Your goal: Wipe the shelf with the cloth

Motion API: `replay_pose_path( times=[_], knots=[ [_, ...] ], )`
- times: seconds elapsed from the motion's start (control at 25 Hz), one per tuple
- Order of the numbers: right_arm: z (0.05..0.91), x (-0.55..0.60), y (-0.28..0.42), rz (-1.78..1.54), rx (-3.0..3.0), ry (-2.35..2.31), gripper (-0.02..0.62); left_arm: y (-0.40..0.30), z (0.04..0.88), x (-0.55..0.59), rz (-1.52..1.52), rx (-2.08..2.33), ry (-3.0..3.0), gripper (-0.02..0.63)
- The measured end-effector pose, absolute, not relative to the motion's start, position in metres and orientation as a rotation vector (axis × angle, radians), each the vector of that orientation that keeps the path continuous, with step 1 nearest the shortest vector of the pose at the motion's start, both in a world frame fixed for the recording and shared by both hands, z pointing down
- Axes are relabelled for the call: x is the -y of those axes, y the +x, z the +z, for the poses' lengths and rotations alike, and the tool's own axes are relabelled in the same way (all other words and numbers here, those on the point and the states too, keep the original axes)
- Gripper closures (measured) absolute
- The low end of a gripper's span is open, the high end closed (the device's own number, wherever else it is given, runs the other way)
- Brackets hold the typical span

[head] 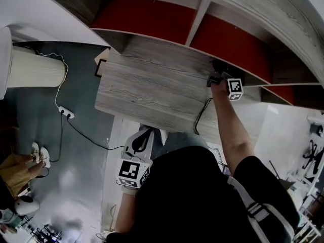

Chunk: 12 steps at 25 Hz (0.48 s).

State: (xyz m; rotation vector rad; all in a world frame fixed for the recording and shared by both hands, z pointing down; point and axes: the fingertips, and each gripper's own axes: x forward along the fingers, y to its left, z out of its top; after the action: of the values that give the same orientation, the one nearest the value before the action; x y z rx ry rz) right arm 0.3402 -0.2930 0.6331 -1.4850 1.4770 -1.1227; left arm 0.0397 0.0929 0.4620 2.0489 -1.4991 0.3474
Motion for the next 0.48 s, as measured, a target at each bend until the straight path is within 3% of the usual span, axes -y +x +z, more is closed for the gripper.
replay_pose_path(
  times=[0.48],
  knots=[
    [0.663,0.298,0.247,-1.261,-1.497,-1.442,0.466,-0.028,0.469,-0.108,0.340,1.546,1.996,0.598]
  ],
)
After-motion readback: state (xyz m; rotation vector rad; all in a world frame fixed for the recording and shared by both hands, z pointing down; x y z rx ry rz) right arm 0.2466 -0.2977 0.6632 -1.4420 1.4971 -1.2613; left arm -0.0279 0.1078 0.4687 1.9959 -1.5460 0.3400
